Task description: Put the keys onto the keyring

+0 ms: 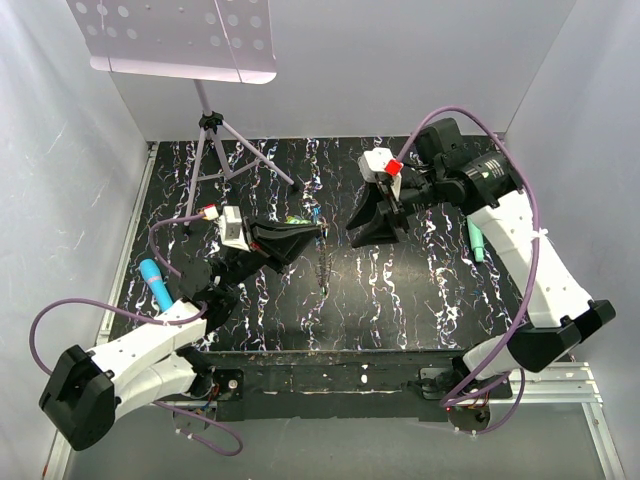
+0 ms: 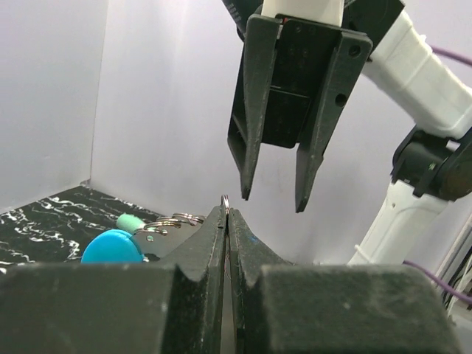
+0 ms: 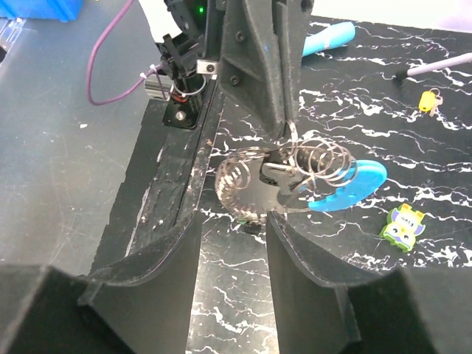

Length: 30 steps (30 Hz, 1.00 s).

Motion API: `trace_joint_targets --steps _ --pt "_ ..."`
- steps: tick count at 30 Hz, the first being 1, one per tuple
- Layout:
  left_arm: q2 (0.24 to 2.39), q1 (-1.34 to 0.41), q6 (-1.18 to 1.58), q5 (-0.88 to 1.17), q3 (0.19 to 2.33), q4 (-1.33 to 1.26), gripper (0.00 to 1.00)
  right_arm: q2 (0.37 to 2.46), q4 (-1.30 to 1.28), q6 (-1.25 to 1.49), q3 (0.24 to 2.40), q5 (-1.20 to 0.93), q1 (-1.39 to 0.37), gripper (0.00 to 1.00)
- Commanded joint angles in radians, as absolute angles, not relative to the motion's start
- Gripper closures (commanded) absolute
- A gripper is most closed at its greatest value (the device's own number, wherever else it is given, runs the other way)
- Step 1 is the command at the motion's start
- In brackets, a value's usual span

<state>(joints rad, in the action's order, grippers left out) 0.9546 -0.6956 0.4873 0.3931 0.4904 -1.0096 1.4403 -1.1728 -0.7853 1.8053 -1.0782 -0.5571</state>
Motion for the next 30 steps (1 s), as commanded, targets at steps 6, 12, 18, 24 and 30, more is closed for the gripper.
trace_joint_targets --steps 6,12,18,24,30 --pt "0.971 -0.693 0.583 0.339 0.503 -1.178 1.0 1.502 -1.032 -0.698 1.873 -1.069 -0.595 0.52" --pt "0.971 -0.693 0.584 0.344 0.506 -1.177 1.0 1.525 -1.008 -0.673 1.905 -1.042 -0.611 0.53" --pt "0.973 -0.693 0.586 0.351 0.511 -1.172 1.0 1.548 -1.003 -0.666 1.939 -1.045 -0.615 0.53" --pt "0.973 -0.692 0.587 0.353 0.514 -1.169 1.0 1.548 -1.008 -0.67 1.937 -1.037 -0.638 0.56" --pt "0.977 -0.692 0.591 0.357 0.52 -1.169 1.0 1.554 -1.005 -0.667 1.936 -1.029 -0.644 0.64"
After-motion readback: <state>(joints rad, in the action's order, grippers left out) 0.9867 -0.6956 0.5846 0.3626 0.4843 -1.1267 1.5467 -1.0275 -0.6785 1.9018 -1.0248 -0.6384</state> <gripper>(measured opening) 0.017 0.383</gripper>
